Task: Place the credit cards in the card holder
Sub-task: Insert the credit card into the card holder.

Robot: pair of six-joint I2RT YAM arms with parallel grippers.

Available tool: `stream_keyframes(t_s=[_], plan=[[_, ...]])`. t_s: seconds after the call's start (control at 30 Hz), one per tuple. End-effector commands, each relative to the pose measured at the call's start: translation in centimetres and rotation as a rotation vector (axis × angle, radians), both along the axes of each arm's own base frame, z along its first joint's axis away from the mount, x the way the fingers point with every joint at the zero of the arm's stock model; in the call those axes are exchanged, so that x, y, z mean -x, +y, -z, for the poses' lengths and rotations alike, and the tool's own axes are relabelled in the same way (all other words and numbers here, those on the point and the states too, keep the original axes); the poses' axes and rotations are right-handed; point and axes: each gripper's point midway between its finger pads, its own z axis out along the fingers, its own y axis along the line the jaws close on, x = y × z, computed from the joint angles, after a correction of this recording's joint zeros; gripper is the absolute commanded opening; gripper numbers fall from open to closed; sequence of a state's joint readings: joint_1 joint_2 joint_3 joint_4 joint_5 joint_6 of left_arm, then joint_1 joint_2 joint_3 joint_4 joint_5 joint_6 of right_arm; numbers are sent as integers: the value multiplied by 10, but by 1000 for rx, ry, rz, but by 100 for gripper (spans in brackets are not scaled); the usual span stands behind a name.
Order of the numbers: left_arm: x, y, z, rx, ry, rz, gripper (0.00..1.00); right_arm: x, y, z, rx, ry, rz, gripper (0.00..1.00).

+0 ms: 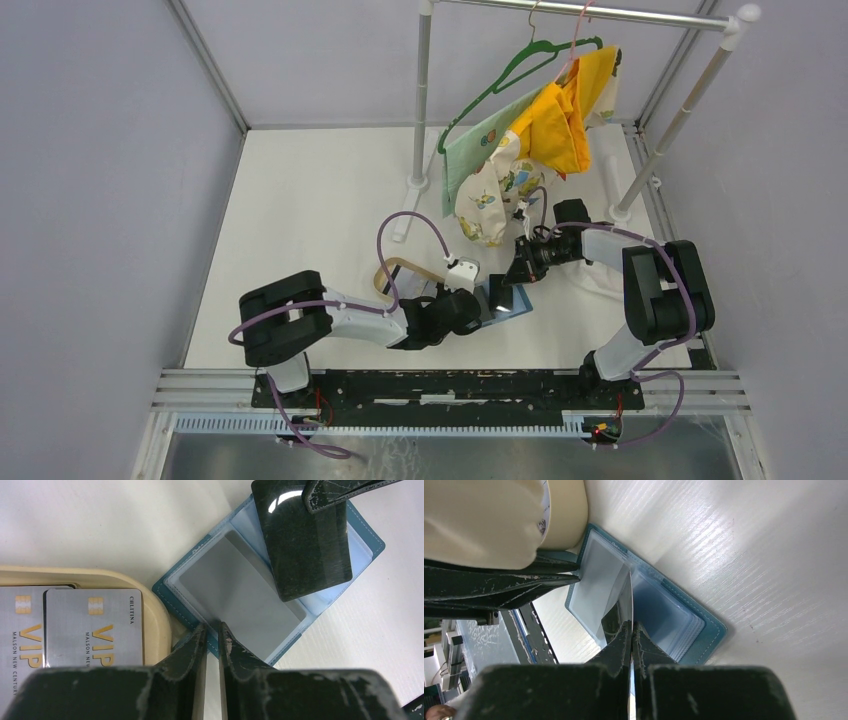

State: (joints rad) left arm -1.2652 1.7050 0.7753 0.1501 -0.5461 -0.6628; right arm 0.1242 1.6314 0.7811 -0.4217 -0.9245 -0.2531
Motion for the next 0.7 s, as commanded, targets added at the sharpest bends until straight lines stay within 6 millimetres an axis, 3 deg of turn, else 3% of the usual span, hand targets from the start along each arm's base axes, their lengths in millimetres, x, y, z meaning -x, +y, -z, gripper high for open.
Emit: stream_keyframes(t_s=[0.0, 0.4, 0.67], plan=[[-3, -6, -2, 11, -1, -22, 20, -9, -2, 2, 33, -62, 8, 0], [-5, -3, -4, 3, -9, -32, 20, 5, 0, 12, 65, -41, -41, 0], [-5, 1, -4, -5, -12, -39, 20, 0, -2, 6, 79, -86, -24, 0]])
